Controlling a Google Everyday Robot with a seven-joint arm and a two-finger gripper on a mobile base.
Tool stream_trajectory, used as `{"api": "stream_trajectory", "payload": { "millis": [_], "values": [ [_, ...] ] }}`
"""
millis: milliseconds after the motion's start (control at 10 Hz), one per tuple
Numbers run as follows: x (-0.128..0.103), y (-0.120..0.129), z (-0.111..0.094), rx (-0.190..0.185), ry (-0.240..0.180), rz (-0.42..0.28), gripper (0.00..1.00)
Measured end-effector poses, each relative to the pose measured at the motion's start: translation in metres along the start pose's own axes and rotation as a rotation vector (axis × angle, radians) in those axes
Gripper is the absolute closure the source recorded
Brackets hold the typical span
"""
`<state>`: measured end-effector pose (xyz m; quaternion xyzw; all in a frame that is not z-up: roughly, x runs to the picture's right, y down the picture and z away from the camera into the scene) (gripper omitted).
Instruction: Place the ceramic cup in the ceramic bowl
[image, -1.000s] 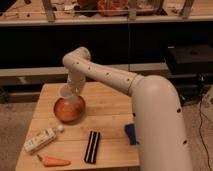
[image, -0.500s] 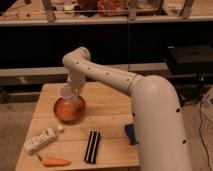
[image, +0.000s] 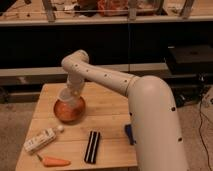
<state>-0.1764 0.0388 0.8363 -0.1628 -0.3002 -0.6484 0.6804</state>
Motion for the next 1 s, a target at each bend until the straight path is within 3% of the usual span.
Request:
{"api": "stream_trajectory", "payload": {
  "millis": [200,400,500,700,1000],
  "values": [
    [-0.005,0.002,0.013,0.026,-0.028,0.009,0.2],
    [-0.009,0.004,0.02,0.084,-0.038,0.009,0.2],
    [-0.01,0.001,0.018,0.101,-0.035,0.006,0.2],
    [-0.01,-0.001,0.008,0.178,-0.024,0.007,0.2],
    [-0.015,-0.018,-0.013,0.206,0.001,-0.041,0.2]
  ]
}}
